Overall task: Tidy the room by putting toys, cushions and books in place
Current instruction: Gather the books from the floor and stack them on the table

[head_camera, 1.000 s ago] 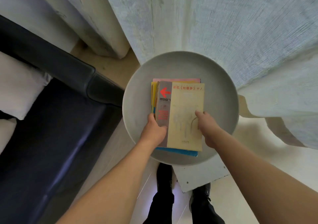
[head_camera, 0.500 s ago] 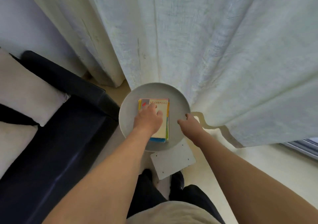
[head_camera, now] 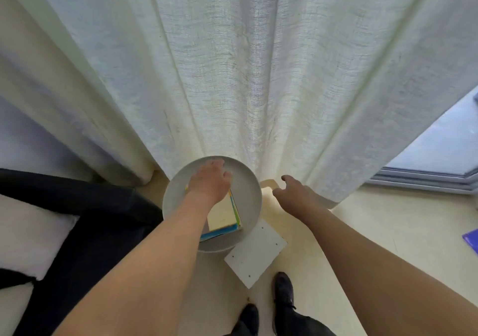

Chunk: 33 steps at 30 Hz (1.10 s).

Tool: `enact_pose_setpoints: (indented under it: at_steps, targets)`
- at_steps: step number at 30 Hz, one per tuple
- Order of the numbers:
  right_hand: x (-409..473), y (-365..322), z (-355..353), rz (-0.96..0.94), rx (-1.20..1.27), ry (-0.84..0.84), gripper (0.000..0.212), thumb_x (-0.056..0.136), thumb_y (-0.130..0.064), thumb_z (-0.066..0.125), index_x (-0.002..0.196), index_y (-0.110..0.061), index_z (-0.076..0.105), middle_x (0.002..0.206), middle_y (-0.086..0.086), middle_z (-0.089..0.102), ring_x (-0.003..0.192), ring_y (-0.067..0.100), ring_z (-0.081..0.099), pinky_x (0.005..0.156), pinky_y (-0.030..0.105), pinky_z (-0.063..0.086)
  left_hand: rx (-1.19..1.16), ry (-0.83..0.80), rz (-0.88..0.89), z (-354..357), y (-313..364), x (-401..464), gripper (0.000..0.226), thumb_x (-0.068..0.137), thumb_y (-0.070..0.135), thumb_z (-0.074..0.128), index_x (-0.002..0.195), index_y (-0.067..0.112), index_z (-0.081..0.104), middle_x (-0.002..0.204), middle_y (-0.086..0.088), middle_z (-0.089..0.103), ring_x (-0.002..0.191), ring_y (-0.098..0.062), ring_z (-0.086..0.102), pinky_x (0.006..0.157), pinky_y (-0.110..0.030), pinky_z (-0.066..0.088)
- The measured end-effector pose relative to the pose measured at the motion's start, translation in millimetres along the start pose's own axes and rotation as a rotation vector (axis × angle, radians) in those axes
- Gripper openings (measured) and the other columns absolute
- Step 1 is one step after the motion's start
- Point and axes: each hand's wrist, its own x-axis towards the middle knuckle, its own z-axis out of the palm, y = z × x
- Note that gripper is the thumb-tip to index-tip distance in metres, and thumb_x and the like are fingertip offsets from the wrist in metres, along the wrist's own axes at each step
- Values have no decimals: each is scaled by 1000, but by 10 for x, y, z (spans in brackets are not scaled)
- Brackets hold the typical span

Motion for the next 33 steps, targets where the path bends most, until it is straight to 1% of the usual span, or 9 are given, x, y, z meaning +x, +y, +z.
enact_pose_setpoints:
  at_steps: [2, 6, 9, 12, 14, 17, 25, 29, 33]
  targets:
    - [-136, 127, -60, 22, 18, 41, 57, 96, -22, 41, 151, -12, 27, 151, 7, 36, 125, 23, 45, 83, 27, 32, 33, -13, 58, -16, 186, -65, 48, 102, 35, 33, 145, 15, 40, 147, -6, 43, 131, -27, 43, 105, -41, 39]
    - [-386, 504, -198, 88, 121, 95, 59, 94, -22, 43, 151, -13, 26, 152, 6, 34, 124, 23, 47, 86, 27, 36, 50, -29, 164, 151, 614, -199, 41, 102, 32, 35, 139, 15, 45, 137, -8, 48, 124, -27, 46, 102, -42, 42]
    - [-621, 899, -385, 139, 168, 163, 55, 94, -19, 45, 147, -10, 33, 145, 8, 42, 124, 25, 48, 84, 26, 35, 56, -62, 258, 343, 1035, -342, 43, 102, 33, 37, 141, 16, 44, 138, -8, 47, 127, -27, 42, 105, -44, 40]
    - [-920, 1400, -628, 198, 218, 237, 57, 91, -21, 46, 146, -12, 34, 146, 10, 41, 125, 28, 47, 90, 30, 41, 98, -70, 358, 550, 1564, -553, 43, 102, 33, 38, 141, 16, 44, 138, -6, 48, 127, -27, 42, 104, -43, 40]
    - [-1147, 1755, -815, 224, 251, 278, 59, 90, -20, 45, 148, -12, 32, 148, 9, 39, 126, 27, 47, 94, 33, 42, 122, -71, 417, 723, 1938, -721, 43, 101, 33, 38, 140, 17, 45, 138, -6, 48, 126, -27, 44, 103, -43, 40]
    - [-1571, 2386, -1130, 272, 267, 346, 58, 93, -19, 45, 148, -11, 32, 151, 8, 36, 130, 25, 44, 92, 30, 39, 147, -91, 513, 1077, 2621, -1065, 42, 101, 34, 38, 139, 17, 45, 137, -7, 48, 125, -28, 44, 103, -42, 38]
    - [-2792, 4310, -1853, 445, 366, 523, 59, 91, -20, 45, 148, -10, 33, 153, 11, 35, 137, 27, 37, 105, 32, 34, 203, -167, 814, 2322, 4474, -2335, 44, 100, 36, 41, 140, 17, 46, 142, -7, 48, 129, -28, 46, 106, -40, 39]
    - [-3313, 5040, -2094, 539, 432, 591, 59, 92, -22, 45, 148, -12, 33, 152, 10, 36, 136, 26, 38, 104, 32, 35, 295, -222, 962, 2822, 5158, -2922, 43, 101, 39, 40, 140, 20, 45, 142, -2, 47, 129, -25, 44, 103, -38, 38]
    - [-3681, 5641, -2277, 611, 490, 634, 59, 92, -24, 46, 148, -12, 33, 153, 9, 35, 138, 26, 37, 107, 32, 34, 328, -252, 1036, 3204, 5737, -3245, 42, 102, 38, 40, 140, 20, 45, 140, -1, 48, 128, -24, 43, 101, -35, 36]
